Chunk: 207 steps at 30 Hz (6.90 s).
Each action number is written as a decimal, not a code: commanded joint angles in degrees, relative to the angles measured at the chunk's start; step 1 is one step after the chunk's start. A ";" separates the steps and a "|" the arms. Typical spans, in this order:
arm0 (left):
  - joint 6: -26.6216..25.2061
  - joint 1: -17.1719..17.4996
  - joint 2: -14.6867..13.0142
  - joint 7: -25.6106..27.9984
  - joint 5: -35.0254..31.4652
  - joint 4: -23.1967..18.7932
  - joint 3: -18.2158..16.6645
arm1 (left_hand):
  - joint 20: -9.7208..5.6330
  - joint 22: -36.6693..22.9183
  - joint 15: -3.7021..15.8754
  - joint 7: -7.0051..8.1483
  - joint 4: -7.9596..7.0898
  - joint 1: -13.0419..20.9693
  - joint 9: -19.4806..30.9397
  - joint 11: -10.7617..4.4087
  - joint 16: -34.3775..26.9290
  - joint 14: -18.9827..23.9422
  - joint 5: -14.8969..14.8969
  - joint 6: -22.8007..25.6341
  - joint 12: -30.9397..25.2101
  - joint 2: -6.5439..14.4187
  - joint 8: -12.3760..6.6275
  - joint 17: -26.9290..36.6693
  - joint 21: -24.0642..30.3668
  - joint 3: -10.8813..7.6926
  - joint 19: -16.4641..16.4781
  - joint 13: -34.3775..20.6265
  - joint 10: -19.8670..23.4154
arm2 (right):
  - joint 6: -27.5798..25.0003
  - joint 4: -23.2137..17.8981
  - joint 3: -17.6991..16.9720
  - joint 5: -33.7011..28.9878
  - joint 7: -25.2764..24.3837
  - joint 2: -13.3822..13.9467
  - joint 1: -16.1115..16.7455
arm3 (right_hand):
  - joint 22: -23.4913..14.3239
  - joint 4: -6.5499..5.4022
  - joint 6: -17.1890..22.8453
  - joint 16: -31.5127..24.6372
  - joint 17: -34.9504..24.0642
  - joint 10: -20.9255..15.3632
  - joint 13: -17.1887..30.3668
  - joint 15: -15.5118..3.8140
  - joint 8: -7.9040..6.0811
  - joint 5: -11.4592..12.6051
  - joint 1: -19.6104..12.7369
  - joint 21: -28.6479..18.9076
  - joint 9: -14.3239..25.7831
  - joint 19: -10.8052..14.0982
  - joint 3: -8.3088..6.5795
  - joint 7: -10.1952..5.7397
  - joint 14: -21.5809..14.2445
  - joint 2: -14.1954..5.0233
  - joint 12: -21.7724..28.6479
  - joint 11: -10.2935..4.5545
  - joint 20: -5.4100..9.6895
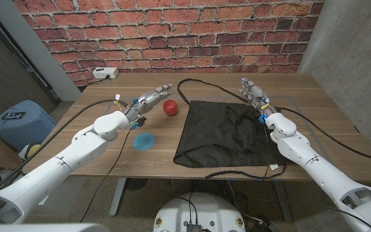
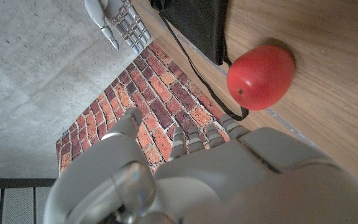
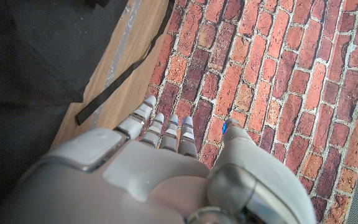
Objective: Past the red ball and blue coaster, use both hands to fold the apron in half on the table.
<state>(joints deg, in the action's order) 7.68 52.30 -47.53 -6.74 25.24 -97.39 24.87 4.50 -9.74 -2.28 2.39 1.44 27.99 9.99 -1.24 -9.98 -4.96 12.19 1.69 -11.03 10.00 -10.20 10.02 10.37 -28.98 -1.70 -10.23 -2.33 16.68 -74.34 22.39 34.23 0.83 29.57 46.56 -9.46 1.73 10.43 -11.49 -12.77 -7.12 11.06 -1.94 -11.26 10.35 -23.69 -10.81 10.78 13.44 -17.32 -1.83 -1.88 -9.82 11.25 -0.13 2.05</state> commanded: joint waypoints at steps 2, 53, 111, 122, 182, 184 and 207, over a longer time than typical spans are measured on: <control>-0.31 -1.57 -3.20 -2.50 -7.60 -3.10 1.93 | 0.36 -0.30 0.30 0.22 -1.54 -1.87 0.14 -0.24 -0.20 -1.04 -0.35 -0.95 0.19 0.06 0.23 0.20 -0.22 0.54 -1.59 -0.06 -0.93 | -0.55 -0.57 -0.23 -0.04 -0.15 0.65 -0.04 | -0.28 0.36 0.10 -0.19 -0.09 0.44 0.26 -1.56 -0.11 -0.10 -0.24 0.14 0.30 -0.24 -0.16 0.09 0.37 0.12 -0.06 0.02 2.78; 4.76 2.49 -9.52 -7.28 -21.03 -12.02 3.86 | 0.69 -0.35 0.54 0.70 -8.70 -9.42 0.08 -0.70 -0.49 -1.42 -1.55 -0.40 -0.04 1.29 -0.19 0.15 0.56 0.73 -3.15 0.08 -0.97 | -1.41 -4.10 -2.38 -0.12 -1.16 4.75 2.79 | -0.27 0.63 -0.07 -0.30 0.14 1.05 0.19 -1.44 0.03 -0.10 0.12 0.08 0.27 -0.80 -0.42 0.47 0.93 0.05 -0.13 0.05 2.89; 6.96 7.53 -13.73 -6.71 -39.08 -18.33 3.46 | -0.11 -0.59 -1.05 1.72 -12.93 -23.13 0.10 -0.74 -0.57 -8.66 -1.93 -7.53 0.12 1.63 0.14 0.48 0.45 -2.43 -12.83 0.15 -6.78 | 0.81 1.67 -3.94 -0.06 0.31 6.02 1.89 | -0.27 0.88 -0.02 -0.48 0.31 1.03 0.17 -1.44 0.05 -0.10 0.48 0.01 0.25 -1.09 -0.72 0.58 1.12 0.04 0.02 0.34 2.92; 6.67 7.59 -13.28 -7.32 -41.25 -17.89 4.22 | -0.15 -0.61 -1.17 1.58 -13.01 -24.35 0.10 -0.80 -0.61 -8.80 -1.97 -7.98 -0.01 1.64 0.16 0.50 0.51 -2.73 -13.15 0.15 -6.50 | 0.20 2.33 -4.19 -0.17 1.36 7.54 1.37 | -0.27 0.44 -0.36 -0.52 0.17 1.28 0.17 -1.23 0.18 -0.18 1.17 -0.01 0.23 -1.17 -0.61 0.88 1.42 -0.06 -0.04 0.55 2.92; 2.89 6.12 -15.04 -13.46 -46.07 -20.57 5.76 | -1.45 -0.66 -1.58 0.03 -13.06 -28.44 0.16 -0.81 -0.86 -9.09 -2.08 -2.39 -1.38 1.43 -1.30 0.45 0.54 -5.06 -15.95 0.14 -1.18 | 1.01 5.49 -5.41 1.21 1.84 8.18 2.63 | -0.26 0.85 -0.17 -0.63 0.39 1.32 0.17 -1.25 0.07 -0.10 1.23 -0.08 0.21 -1.31 -1.16 1.01 1.50 -0.09 0.08 0.77 3.00; 2.81 6.16 -15.16 -13.59 -46.19 -20.74 5.75 | -1.44 -0.66 -1.52 0.01 -13.07 -28.47 0.16 -0.85 -0.88 -9.07 -2.09 -2.30 -1.24 1.41 -1.26 0.46 0.53 -5.09 -16.08 0.14 -1.40 | 1.10 5.43 -5.61 1.27 1.64 8.28 2.73 | -0.26 0.86 -0.17 -0.63 0.39 1.32 0.17 -1.26 0.07 -0.09 1.23 -0.08 0.21 -1.32 -1.17 1.04 1.52 -0.09 0.08 0.77 3.01; 1.46 4.74 -14.49 -16.82 -47.88 -20.89 7.45 | -1.16 -0.70 -1.80 0.90 -13.23 -28.82 0.18 -0.84 -0.99 -9.01 -2.25 -1.05 -0.67 1.18 -1.00 0.54 0.69 -5.06 -16.74 0.11 -1.77 | -14.55 -10.43 -6.55 -1.93 -6.93 18.27 8.37 | -0.24 2.53 0.92 -0.18 0.99 -0.82 0.07 0.85 -0.30 0.04 0.13 0.00 0.17 -1.85 -1.55 2.00 2.21 1.04 0.77 2.28 2.26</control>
<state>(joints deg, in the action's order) 9.57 57.81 -62.50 -22.34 -21.80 -118.55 31.39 3.47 -10.26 -3.48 3.07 -11.77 -0.17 9.99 -2.06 -10.65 -9.83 10.14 0.82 -11.85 11.13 -11.53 10.25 10.87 -33.75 -9.63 -10.01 -3.66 11.17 -76.13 16.32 33.98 -1.09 42.83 52.05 -9.46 3.66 10.76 -11.89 -11.82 -6.96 11.05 -1.51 -11.26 10.35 -23.18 -10.81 10.77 11.69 -18.72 -0.27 0.39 -9.57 11.56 1.76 2.15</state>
